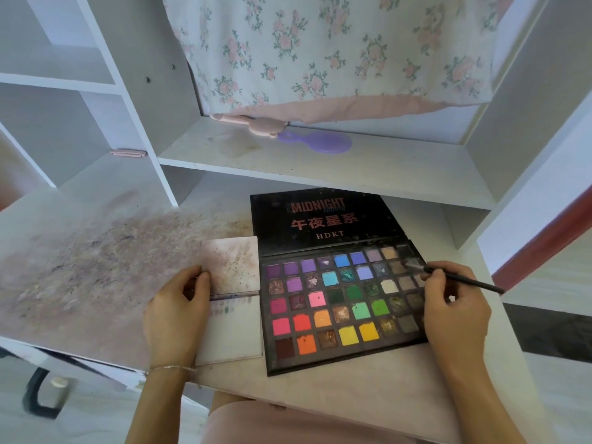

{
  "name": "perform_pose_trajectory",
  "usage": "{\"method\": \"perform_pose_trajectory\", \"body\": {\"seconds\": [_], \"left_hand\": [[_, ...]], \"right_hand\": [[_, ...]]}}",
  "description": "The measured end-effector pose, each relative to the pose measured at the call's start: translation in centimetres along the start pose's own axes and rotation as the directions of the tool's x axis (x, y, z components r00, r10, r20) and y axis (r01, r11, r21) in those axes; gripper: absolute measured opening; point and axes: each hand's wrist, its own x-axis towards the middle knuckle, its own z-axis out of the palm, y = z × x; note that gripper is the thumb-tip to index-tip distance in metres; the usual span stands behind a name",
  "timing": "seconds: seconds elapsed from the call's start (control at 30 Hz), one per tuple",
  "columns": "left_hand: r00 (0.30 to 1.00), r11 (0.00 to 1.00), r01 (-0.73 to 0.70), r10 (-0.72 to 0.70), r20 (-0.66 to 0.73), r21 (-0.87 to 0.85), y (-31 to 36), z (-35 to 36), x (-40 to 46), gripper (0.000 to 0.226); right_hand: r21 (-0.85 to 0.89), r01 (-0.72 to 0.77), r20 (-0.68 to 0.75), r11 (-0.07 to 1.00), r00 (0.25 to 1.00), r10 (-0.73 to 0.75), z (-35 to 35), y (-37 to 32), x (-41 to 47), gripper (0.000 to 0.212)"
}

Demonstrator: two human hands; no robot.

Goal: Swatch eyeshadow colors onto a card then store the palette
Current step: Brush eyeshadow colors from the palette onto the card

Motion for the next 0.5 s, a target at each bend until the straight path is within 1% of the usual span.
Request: {"method": "perform_pose_trajectory", "body": {"seconds": [0.1, 0.23, 0.37, 0.5], "left_hand": [[1.000, 1.000, -0.008, 0.008, -0.002, 0.001, -0.06, 0.01, 0.00, 0.019], [1.000, 1.000, -0.008, 0.008, 0.000, 0.010, -0.07, 0.05, 0.04, 0.019], [1.000, 1.000, -0.020, 0.020, 0.002, 0.008, -0.06, -0.02, -0.01, 0.019], [0.999, 0.999, -0.031, 0.031, 0.004, 0.006, -0.02, -0.09, -0.04, 0.018]], "right_hand": [[-0.028, 0.010, 0.035, 1.000, 0.999, -0.009, -0.01, -0.06, 0.00, 0.022], [-0.056, 0.013, 0.078, 0.998, 0.997, -0.009, 0.08, -0.02, 0.13, 0.015], [-0.109, 0.013, 0.063, 0.994, 0.998, -0.007, 0.15, -0.03, 0.22, 0.015], [-0.083, 0.015, 0.061, 0.996, 0.998, -0.009, 0.16, -0.14, 0.15, 0.015]]}}
